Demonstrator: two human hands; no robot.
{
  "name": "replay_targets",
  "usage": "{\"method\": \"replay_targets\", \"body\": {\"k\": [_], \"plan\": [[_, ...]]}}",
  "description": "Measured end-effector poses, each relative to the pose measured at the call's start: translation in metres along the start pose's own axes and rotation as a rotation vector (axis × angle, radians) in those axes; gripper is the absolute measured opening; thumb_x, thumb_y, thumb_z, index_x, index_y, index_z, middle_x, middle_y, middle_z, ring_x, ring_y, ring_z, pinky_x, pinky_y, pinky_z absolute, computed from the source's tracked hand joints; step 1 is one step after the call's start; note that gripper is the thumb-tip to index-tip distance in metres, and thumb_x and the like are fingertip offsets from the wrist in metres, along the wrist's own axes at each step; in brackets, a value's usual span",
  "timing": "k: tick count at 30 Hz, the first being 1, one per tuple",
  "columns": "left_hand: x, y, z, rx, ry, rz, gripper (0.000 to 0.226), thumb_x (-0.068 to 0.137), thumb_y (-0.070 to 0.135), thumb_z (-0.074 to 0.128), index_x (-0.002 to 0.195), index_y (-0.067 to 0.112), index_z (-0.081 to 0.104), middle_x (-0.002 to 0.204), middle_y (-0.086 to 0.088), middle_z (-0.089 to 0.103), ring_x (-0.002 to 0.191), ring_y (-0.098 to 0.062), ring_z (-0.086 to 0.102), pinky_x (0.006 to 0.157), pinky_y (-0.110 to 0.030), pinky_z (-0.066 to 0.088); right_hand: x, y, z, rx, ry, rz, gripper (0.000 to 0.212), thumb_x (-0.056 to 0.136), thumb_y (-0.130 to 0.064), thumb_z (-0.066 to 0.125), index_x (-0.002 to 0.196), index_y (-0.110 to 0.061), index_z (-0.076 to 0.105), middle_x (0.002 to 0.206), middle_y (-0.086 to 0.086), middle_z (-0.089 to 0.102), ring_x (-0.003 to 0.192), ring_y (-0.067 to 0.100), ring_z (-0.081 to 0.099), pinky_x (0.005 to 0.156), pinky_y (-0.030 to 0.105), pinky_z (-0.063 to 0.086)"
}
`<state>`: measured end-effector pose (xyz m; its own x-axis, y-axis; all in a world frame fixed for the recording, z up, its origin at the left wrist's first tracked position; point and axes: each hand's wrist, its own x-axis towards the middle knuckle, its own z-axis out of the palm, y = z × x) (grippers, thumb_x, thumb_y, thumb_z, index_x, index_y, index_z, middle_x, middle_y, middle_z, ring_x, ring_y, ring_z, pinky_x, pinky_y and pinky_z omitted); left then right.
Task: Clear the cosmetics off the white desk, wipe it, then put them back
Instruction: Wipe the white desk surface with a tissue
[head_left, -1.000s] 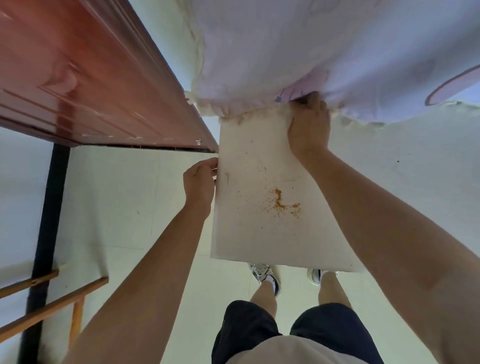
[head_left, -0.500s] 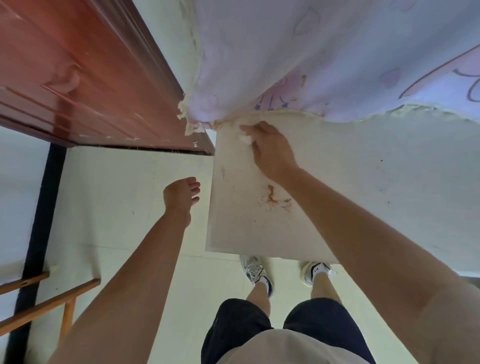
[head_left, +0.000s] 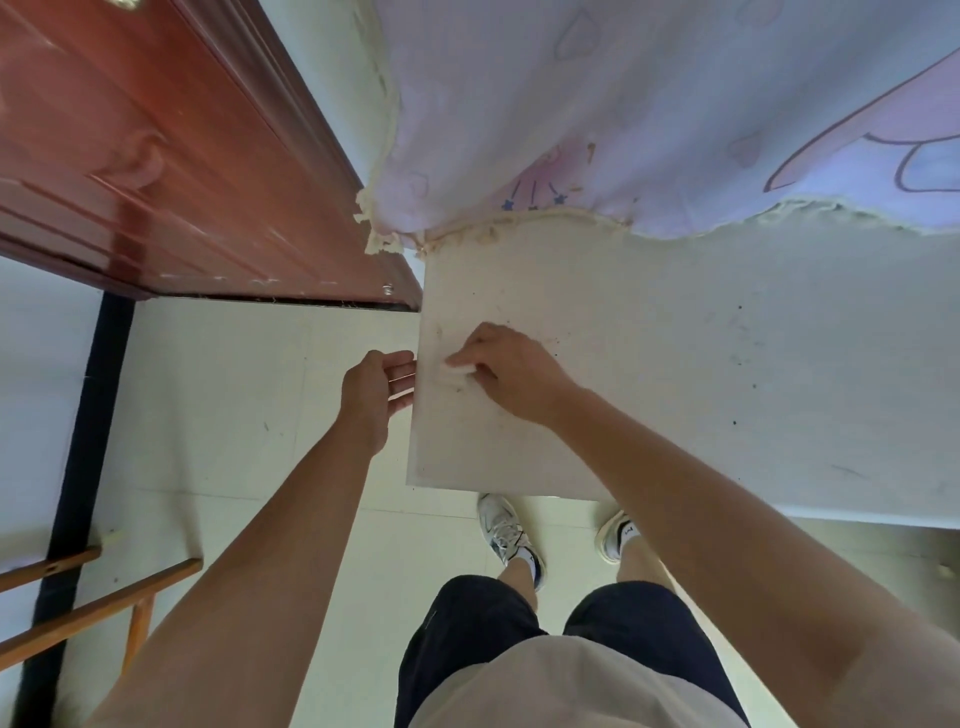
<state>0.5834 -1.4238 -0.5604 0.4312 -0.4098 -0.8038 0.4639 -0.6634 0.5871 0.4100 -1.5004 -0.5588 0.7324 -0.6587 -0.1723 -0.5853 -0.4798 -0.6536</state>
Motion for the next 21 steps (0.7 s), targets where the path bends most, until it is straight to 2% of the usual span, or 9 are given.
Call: {"method": "replay_targets", "body": {"k": [2, 5, 8, 12, 14, 16, 18, 19, 21], "plan": [[-0.001, -0.004, 0.002, 0.003, 0.023, 0.016, 0.039, 0.100, 0.025, 0.034, 0.093, 0.007, 0.068, 0.092, -0.006, 0.071, 0.085, -0.020, 0.065, 0.075, -0.033, 0.052, -0.002, 0.023, -0.026, 0.097, 0.183, 0.191, 0.033, 0.092, -0.007, 0.059, 0.120, -0.021, 0.071, 0.112, 0.002, 0.061, 0.097, 0.017, 0.061, 0.087, 0.020, 0.044], [-0.002, -0.013, 0.005, 0.034, 0.065, 0.052, 0.050, 0.104, 0.034, 0.030, 0.096, 0.006, 0.070, 0.092, -0.007, 0.073, 0.084, -0.019, 0.068, 0.070, -0.031, 0.051, -0.001, 0.072, -0.064, 0.051, 0.487, 0.524, 0.033, 0.093, -0.013, 0.060, 0.123, -0.023, 0.069, 0.117, 0.008, 0.060, 0.097, 0.024, 0.063, 0.092, 0.024, 0.045], [-0.004, -0.024, 0.005, 0.035, 0.121, 0.065, 0.058, 0.104, 0.038, 0.026, 0.096, 0.005, 0.072, 0.091, -0.008, 0.074, 0.083, -0.020, 0.068, 0.069, -0.030, 0.051, 0.009, 0.089, -0.071, -0.014, 0.563, 0.654, 0.034, 0.094, -0.012, 0.055, 0.124, -0.020, 0.068, 0.121, 0.012, 0.057, 0.100, 0.030, 0.061, 0.091, 0.028, 0.044], [-0.005, -0.034, -0.001, 0.055, 0.141, 0.075, 0.061, 0.105, 0.041, 0.024, 0.091, 0.006, 0.072, 0.091, -0.009, 0.074, 0.083, -0.021, 0.068, 0.072, -0.032, 0.052, 0.036, 0.053, -0.034, -0.056, 0.453, 0.414, 0.034, 0.096, -0.008, 0.053, 0.124, -0.017, 0.068, 0.111, 0.008, 0.055, 0.094, 0.026, 0.058, 0.080, 0.025, 0.045], [-0.006, -0.034, -0.005, 0.085, 0.137, 0.079, 0.063, 0.105, 0.042, 0.023, 0.088, 0.006, 0.072, 0.090, -0.011, 0.074, 0.083, -0.022, 0.069, 0.073, -0.033, 0.053, 0.037, 0.025, -0.008, -0.019, 0.312, 0.286, 0.029, 0.097, -0.011, 0.053, 0.121, -0.015, 0.069, 0.103, 0.005, 0.054, 0.087, 0.017, 0.052, 0.081, 0.031, 0.049], [-0.007, -0.035, -0.006, 0.102, 0.149, 0.083, 0.063, 0.104, 0.043, 0.024, 0.087, 0.004, 0.071, 0.092, -0.013, 0.073, 0.084, -0.024, 0.069, 0.075, -0.035, 0.054, 0.029, 0.001, 0.011, 0.039, 0.173, 0.166, 0.030, 0.094, -0.006, 0.054, 0.117, -0.015, 0.071, 0.102, 0.005, 0.056, 0.089, 0.018, 0.054, 0.083, 0.038, 0.050], [-0.009, -0.037, -0.003, 0.107, 0.182, 0.093, 0.061, 0.103, 0.042, 0.026, 0.085, 0.004, 0.070, 0.092, -0.014, 0.073, 0.083, -0.025, 0.069, 0.074, -0.035, 0.055, 0.014, -0.005, 0.015, 0.107, 0.091, 0.067, 0.035, 0.089, 0.003, 0.056, 0.112, -0.016, 0.074, 0.106, 0.005, 0.060, 0.097, 0.023, 0.059, 0.087, 0.033, 0.048], [-0.011, -0.038, -0.001, 0.112, 0.203, 0.100, 0.060, 0.103, 0.041, 0.028, 0.083, 0.004, 0.071, 0.090, -0.014, 0.073, 0.082, -0.026, 0.069, 0.075, -0.037, 0.056, 0.004, 0.000, 0.011, 0.154, 0.140, 0.079, 0.035, 0.087, 0.004, 0.059, 0.110, -0.016, 0.075, 0.105, 0.004, 0.060, 0.095, 0.021, 0.061, 0.086, 0.026, 0.047], [-0.011, -0.042, 0.001, 0.125, 0.241, 0.128, 0.059, 0.101, 0.041, 0.030, 0.077, 0.008, 0.072, 0.086, -0.011, 0.074, 0.083, -0.027, 0.070, 0.082, -0.042, 0.057, -0.016, 0.023, -0.004, 0.209, 0.417, 0.226, 0.033, 0.085, 0.001, 0.063, 0.110, -0.016, 0.075, 0.103, 0.005, 0.058, 0.087, 0.019, 0.062, 0.083, 0.016, 0.044]]}}
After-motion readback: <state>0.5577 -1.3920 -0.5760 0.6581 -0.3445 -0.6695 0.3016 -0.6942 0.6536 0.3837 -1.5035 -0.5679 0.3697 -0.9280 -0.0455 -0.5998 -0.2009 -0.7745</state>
